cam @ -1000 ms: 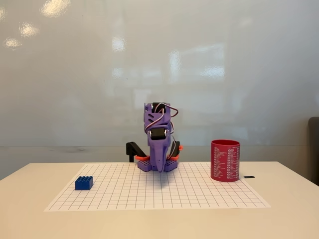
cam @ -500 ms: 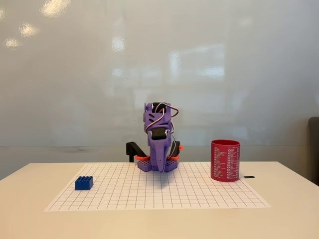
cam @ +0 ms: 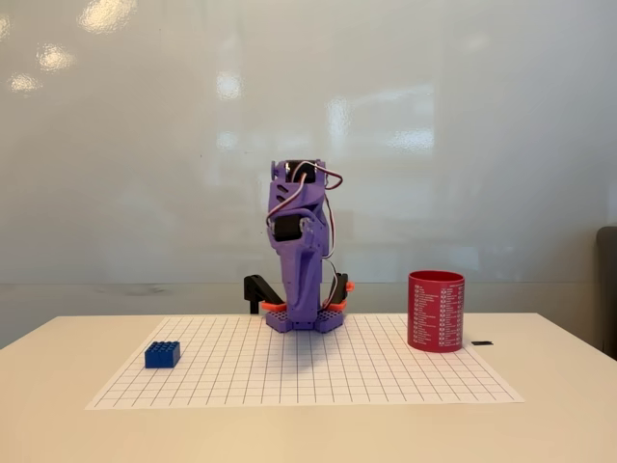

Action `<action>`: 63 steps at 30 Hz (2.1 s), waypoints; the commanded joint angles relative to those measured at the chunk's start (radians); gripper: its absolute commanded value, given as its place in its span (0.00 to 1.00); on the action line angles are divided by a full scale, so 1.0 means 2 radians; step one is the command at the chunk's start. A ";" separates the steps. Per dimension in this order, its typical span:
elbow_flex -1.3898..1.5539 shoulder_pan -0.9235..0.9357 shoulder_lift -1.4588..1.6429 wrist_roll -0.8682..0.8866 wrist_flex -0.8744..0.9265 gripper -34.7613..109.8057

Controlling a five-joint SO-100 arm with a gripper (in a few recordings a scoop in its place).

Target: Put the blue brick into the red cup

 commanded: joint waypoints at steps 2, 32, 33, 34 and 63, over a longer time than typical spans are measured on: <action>-0.065 0.044 -0.078 0.028 -0.004 0.23; -0.160 0.347 -0.331 0.173 -0.007 0.24; -0.143 0.352 -0.330 0.170 -0.019 0.24; -0.128 0.355 -0.329 0.166 -0.030 0.24; -0.042 0.379 -0.350 0.120 -0.127 0.66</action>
